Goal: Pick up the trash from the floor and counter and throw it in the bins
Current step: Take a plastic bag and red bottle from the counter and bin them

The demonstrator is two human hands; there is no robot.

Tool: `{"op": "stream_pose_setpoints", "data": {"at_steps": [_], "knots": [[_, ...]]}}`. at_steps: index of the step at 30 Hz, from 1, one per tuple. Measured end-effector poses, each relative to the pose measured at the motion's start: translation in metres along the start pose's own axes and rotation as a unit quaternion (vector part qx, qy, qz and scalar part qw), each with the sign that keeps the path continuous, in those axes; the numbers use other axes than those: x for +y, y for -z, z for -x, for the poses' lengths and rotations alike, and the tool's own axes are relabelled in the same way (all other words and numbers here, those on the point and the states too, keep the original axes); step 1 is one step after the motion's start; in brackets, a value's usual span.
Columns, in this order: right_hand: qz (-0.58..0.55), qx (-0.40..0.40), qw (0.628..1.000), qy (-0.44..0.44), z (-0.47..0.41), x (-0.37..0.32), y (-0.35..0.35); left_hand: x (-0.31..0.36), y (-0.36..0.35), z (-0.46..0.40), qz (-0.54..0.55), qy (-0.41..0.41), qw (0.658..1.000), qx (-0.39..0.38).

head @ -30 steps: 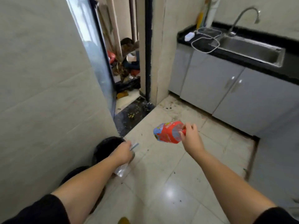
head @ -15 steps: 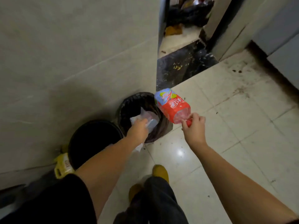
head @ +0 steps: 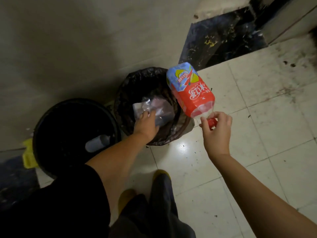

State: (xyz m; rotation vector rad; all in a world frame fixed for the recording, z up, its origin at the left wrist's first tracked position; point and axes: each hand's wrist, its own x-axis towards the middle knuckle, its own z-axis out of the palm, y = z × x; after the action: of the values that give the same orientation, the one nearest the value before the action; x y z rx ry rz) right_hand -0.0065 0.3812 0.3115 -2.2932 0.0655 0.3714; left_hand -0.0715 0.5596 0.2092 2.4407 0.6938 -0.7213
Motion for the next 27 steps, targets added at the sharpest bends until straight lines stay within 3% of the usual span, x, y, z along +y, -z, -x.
{"op": "stream_pose_setpoints", "data": {"at_steps": [5,8,11,13,18,22,27], "knots": [[0.025,-0.076,0.996,0.045,0.027,-0.06,-0.005,-0.052,0.031,0.076,-0.011,0.047,0.997,0.063],[0.063,-0.176,0.977,0.099,0.053,-0.087,-0.034,-0.103,0.022,0.121,0.006,0.142,0.99,-0.009],[0.109,-0.276,0.942,0.158,0.076,-0.103,-0.084,-0.156,-0.002,0.154,0.031,0.189,0.972,-0.133],[0.139,-0.325,0.915,0.196,0.091,-0.107,-0.127,-0.182,-0.016,0.168,0.011,0.18,0.967,-0.181],[0.266,-0.362,0.863,0.232,0.119,-0.1,-0.23,-0.22,-0.036,0.172,-0.057,0.098,0.986,-0.123],[0.303,-0.326,0.881,0.16,0.123,-0.08,-0.293,-0.235,-0.049,0.173,-0.077,0.035,0.994,-0.072],[0.401,-0.331,0.849,0.092,0.12,-0.045,-0.34,-0.24,-0.06,0.175,-0.077,0.007,0.997,-0.024]]}}
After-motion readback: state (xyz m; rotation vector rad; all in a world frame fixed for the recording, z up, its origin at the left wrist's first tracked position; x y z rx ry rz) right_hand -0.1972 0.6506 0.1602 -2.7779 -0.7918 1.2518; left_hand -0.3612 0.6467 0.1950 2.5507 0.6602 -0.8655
